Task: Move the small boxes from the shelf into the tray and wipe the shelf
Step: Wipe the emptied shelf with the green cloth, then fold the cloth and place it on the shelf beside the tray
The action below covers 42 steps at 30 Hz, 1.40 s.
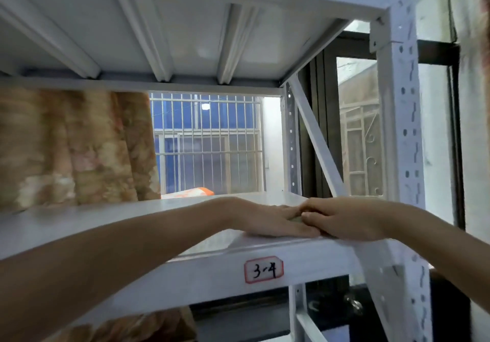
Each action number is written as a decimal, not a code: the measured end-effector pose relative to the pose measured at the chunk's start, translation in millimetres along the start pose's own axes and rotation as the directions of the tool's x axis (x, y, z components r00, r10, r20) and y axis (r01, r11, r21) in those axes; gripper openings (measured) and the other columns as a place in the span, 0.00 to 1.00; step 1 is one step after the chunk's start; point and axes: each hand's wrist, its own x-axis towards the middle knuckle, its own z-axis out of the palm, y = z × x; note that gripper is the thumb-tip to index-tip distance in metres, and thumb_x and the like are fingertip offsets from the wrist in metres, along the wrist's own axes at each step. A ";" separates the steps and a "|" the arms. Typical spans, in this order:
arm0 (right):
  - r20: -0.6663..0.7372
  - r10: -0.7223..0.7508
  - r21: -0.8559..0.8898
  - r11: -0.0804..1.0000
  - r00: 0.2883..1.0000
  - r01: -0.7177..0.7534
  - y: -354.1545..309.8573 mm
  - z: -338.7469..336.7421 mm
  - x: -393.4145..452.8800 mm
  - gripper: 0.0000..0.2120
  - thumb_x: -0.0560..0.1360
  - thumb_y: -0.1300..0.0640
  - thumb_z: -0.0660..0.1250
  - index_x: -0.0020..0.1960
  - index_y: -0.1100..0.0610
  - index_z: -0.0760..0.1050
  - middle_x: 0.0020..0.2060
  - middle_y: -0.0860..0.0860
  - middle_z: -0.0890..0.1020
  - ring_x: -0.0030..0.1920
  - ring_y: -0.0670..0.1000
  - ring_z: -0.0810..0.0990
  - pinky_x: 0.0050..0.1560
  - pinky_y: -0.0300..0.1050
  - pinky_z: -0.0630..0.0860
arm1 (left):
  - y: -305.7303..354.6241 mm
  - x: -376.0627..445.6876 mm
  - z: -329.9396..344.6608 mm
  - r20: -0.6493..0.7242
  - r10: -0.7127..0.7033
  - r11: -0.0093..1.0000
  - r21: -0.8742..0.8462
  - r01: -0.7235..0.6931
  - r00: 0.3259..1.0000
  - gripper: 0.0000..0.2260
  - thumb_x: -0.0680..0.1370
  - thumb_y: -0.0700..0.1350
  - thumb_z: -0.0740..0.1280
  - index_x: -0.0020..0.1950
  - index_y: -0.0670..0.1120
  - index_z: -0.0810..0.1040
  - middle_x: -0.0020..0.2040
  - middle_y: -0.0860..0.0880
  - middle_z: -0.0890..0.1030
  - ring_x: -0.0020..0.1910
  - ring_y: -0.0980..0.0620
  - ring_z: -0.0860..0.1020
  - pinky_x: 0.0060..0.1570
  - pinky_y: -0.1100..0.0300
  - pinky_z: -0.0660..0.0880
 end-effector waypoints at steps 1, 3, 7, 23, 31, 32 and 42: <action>-0.025 -0.054 0.040 0.998 0.998 0.055 -3.1 4.3 -12.9 0.16 0.81 0.43 0.52 0.64 0.47 0.69 0.49 0.46 0.79 0.45 0.44 0.76 0.48 0.38 0.72 | 3.9 -8.2 0.9 -0.005 -0.019 1.000 -0.003 0.019 1.000 0.24 0.78 0.59 0.57 0.69 0.47 0.64 0.63 0.49 0.70 0.62 0.50 0.70 0.67 0.56 0.66; -0.024 -0.145 0.120 0.982 0.989 0.147 -14.8 8.8 -30.7 0.15 0.78 0.41 0.57 0.63 0.45 0.68 0.46 0.44 0.79 0.41 0.41 0.75 0.43 0.34 0.72 | 10.8 -27.9 6.3 -0.013 -0.071 0.997 0.012 0.071 0.997 0.23 0.78 0.59 0.60 0.70 0.50 0.64 0.63 0.49 0.72 0.62 0.48 0.71 0.67 0.49 0.68; -0.114 -0.278 0.087 0.953 0.954 0.289 -24.5 18.7 -40.4 0.20 0.72 0.40 0.67 0.61 0.43 0.69 0.46 0.39 0.76 0.41 0.38 0.74 0.44 0.32 0.73 | 19.3 -70.5 21.7 -0.220 -0.165 0.936 0.273 0.223 0.961 0.26 0.79 0.56 0.63 0.75 0.56 0.58 0.67 0.52 0.71 0.63 0.52 0.71 0.65 0.55 0.68; -0.535 -0.288 0.545 0.601 0.794 0.584 -190.2 30.2 14.2 0.06 0.76 0.61 0.65 0.46 0.60 0.81 0.40 0.56 0.82 0.39 0.49 0.80 0.39 0.37 0.73 | 5.5 -257.7 31.0 -0.747 -0.538 0.842 -0.496 0.211 0.391 0.03 0.74 0.38 0.71 0.43 0.44 0.82 0.37 0.50 0.82 0.38 0.56 0.80 0.45 0.57 0.79; -0.457 -0.135 0.788 0.397 0.879 0.471 -314.8 32.1 45.8 0.05 0.76 0.62 0.67 0.42 0.56 0.77 0.36 0.52 0.80 0.34 0.49 0.80 0.31 0.42 0.76 | -25.7 -369.9 3.2 -0.751 -0.626 0.780 -0.605 0.164 0.207 0.09 0.74 0.45 0.72 0.51 0.45 0.78 0.48 0.44 0.83 0.47 0.48 0.83 0.44 0.51 0.80; -0.460 -0.118 0.791 0.395 0.880 0.466 -329.4 33.6 52.1 0.05 0.76 0.62 0.67 0.42 0.56 0.75 0.36 0.53 0.79 0.34 0.50 0.79 0.32 0.42 0.76 | -32.7 -383.2 -0.6 -0.749 -0.629 0.777 -0.605 0.174 0.206 0.09 0.74 0.45 0.72 0.51 0.45 0.77 0.47 0.45 0.83 0.46 0.48 0.83 0.44 0.51 0.80; -0.558 -0.089 0.299 0.906 0.825 0.300 -397.9 61.0 112.0 0.08 0.73 0.60 0.67 0.52 0.57 0.73 0.43 0.52 0.77 0.44 0.52 0.76 0.36 0.39 0.70 | -115.7 -425.5 -12.5 -0.736 -0.632 0.718 -0.438 0.541 0.243 0.10 0.76 0.43 0.70 0.51 0.45 0.69 0.41 0.48 0.74 0.37 0.52 0.75 0.31 0.61 0.75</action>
